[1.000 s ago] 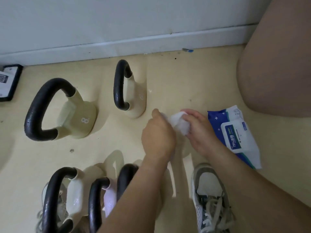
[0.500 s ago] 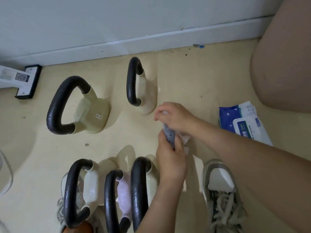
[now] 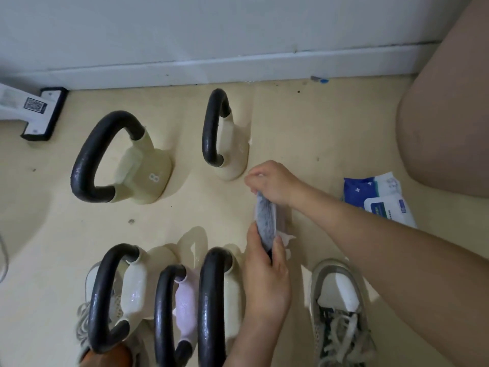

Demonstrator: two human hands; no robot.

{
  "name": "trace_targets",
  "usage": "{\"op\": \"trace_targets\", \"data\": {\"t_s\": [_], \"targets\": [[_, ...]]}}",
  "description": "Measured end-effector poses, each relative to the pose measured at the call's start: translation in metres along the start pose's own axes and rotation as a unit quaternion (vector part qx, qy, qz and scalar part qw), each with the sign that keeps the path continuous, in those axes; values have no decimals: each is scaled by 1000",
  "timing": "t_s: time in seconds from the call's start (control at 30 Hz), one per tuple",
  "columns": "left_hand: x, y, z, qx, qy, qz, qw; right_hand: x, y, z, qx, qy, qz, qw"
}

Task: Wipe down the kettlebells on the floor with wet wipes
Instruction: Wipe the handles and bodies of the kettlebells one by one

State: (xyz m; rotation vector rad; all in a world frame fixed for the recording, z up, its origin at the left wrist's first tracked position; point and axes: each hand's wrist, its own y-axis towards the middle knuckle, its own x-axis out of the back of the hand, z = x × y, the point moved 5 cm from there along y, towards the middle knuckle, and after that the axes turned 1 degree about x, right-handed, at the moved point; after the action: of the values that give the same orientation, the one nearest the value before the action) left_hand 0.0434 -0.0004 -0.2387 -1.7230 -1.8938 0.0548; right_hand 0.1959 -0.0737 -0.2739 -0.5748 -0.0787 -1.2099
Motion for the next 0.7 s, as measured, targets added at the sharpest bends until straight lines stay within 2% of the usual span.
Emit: {"op": "trace_targets", "data": {"t_s": [0.07, 0.13, 0.23, 0.27, 0.33, 0.43, 0.47, 0.5, 0.53, 0.57, 0.6, 0.63, 0.7], "targets": [[1, 6, -8, 8, 21, 37, 999, 5, -13, -7, 1, 58, -72, 996], [-1, 18, -18, -23, 111, 82, 990, 24, -36, -25, -21, 115, -179, 977], [-9, 43, -39, -144, 305, 127, 933, 54, -82, -52, -45, 126, -288, 948], [-13, 51, -49, -180, 347, 125, 912, 57, -95, -55, -51, 114, -295, 947], [-16, 63, -68, -231, 365, 120, 894, 50, -109, -57, -70, 85, -282, 953], [-13, 55, -98, -368, 304, 73, 875, 44, -117, -40, -59, 54, -240, 967], [-11, 45, -103, -386, 278, 59, 877, 45, -123, -32, -43, 75, -233, 969], [-10, 35, -106, -371, 242, 63, 894, 46, -130, -25, -36, 119, -225, 966], [-10, 28, -107, -318, 184, 75, 927, 47, -138, -20, -39, 178, -212, 960], [-13, 24, -102, -233, 100, 105, 962, 47, -145, -17, -40, 238, -195, 950], [-20, 21, -95, -141, 17, 164, 976, 47, -152, -15, -41, 288, -182, 939], [-29, 17, -93, -89, -35, 223, 970, 48, -156, -14, -39, 330, -173, 927], [-40, 13, -101, -105, -5, 312, 944, 52, -160, -20, -46, 407, -188, 893]]}}
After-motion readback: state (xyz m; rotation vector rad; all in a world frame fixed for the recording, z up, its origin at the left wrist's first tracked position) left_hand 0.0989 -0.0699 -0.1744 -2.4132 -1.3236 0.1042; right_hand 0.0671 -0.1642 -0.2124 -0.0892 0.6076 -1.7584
